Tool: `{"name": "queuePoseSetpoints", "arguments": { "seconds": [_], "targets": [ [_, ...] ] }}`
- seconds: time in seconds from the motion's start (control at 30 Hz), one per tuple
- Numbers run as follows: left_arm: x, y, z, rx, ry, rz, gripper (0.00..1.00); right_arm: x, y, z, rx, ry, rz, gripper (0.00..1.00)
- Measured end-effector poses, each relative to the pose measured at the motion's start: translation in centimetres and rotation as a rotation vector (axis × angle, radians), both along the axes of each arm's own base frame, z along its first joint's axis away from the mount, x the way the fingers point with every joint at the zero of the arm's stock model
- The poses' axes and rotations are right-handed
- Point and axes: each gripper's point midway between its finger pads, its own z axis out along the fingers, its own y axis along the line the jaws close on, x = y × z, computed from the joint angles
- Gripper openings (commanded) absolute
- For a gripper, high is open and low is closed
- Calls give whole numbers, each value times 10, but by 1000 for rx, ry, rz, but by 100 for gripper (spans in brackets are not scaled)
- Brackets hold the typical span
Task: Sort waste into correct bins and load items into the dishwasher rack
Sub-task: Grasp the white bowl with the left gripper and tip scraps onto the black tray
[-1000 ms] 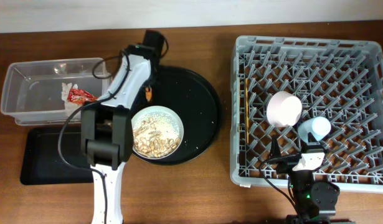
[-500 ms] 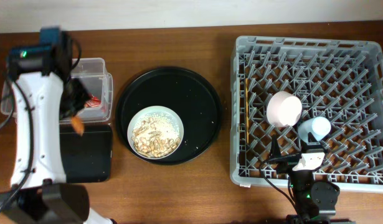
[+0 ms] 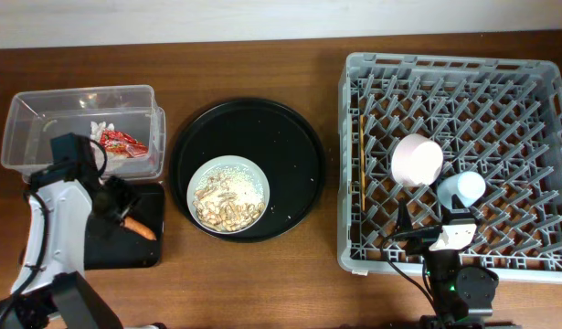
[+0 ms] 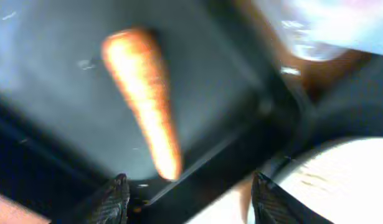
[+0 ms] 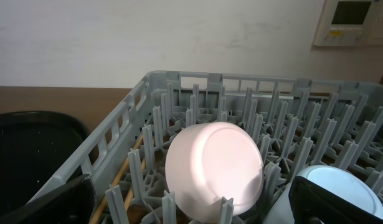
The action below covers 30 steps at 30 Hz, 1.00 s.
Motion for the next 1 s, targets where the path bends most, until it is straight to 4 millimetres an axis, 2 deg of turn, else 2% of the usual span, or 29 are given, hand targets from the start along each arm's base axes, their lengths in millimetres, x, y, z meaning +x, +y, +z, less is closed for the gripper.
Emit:
{"name": "queuePoseSetpoints", "arguments": {
  "seconds": [0.07, 0.1, 0.17, 0.23, 0.27, 0.3, 0.33, 0.37, 0.43, 0.5, 0.57, 0.6, 0.8, 0.87, 1.0],
  "targets": [
    [22, -24, 17, -33, -78, -138, 61, 0, 0, 0, 1, 0, 0, 98],
    [45, -61, 32, -35, -161, -321, 60, 0, 0, 0, 0, 0, 0, 98],
    [59, -131, 42, -35, -244, -623, 55, 0, 0, 0, 0, 0, 0, 98],
    [53, -197, 43, 17, -275, -889, 48, 0, 0, 0, -1, 0, 0, 98],
    [46, -222, 39, 44, -271, -990, 47, 0, 0, 0, 0, 0, 0, 98],
    [41, -239, 32, 60, -261, -1053, 44, 0, 0, 0, 0, 0, 0, 98],
    [32, -262, 17, 82, -228, -1141, 42, 0, 0, 0, 0, 0, 0, 98],
    [26, -274, 2, 95, -192, -1193, 40, 0, 0, 0, -1, 0, 0, 98],
    [21, -284, -23, 122, -135, -1243, 30, 0, 0, 0, 0, 0, 0, 98],
    [18, -287, -48, 144, -73, -1269, 26, 0, 0, 0, 0, 0, 0, 98],
    [17, -282, -69, 171, -18, -1271, 8, 0, 0, 0, 1, 0, 0, 98],
    [20, -281, -72, 185, -14, -1269, 0, 0, 0, 0, 0, 0, 0, 98],
    [24, -278, -64, 223, -6, -1267, 0, 0, 0, 0, 0, 0, 0, 98],
    [26, -278, -51, 229, 14, -1264, 0, 0, 0, 0, 0, 0, 0, 98],
    [42, -282, -3, 277, 8, -1209, 0, 0, 0, 0, 0, 0, 0, 98]
  ]
}}
